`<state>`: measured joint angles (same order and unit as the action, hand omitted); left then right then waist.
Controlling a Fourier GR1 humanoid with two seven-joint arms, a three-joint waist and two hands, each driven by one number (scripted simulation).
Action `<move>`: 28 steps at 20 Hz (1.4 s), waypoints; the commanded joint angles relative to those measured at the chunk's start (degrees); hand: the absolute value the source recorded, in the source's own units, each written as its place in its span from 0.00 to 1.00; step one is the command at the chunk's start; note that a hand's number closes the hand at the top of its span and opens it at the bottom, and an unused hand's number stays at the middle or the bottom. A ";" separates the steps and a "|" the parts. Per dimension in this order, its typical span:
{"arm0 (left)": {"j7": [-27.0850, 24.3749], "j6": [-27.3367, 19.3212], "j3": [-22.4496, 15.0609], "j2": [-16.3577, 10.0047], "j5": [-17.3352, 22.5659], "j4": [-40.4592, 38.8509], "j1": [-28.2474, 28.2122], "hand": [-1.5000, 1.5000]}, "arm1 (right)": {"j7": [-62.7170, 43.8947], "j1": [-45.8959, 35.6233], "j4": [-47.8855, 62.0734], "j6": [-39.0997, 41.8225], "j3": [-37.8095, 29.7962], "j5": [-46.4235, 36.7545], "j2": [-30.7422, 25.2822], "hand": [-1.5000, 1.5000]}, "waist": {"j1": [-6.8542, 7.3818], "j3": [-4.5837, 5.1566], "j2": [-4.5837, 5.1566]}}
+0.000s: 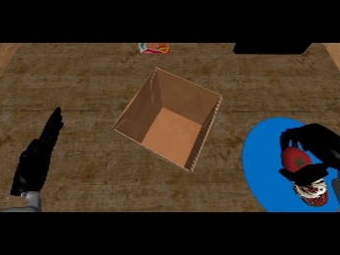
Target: Pick the tomato from the plate and place it in the cardboard box
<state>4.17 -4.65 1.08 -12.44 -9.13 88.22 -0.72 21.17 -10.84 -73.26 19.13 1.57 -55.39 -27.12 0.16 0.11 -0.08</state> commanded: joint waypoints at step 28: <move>-0.06 2.08 3.82 -0.06 -0.12 -2.51 2.69 0.50 | -0.12 -21.50 -13.10 14.72 -13.37 25.13 6.89 1.00 | -0.90 -0.02 -0.23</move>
<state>5.32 -3.43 3.13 -11.60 -10.42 88.05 0.13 25.44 -29.61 -80.01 26.23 -10.34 -36.53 -21.12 -0.65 0.05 -0.35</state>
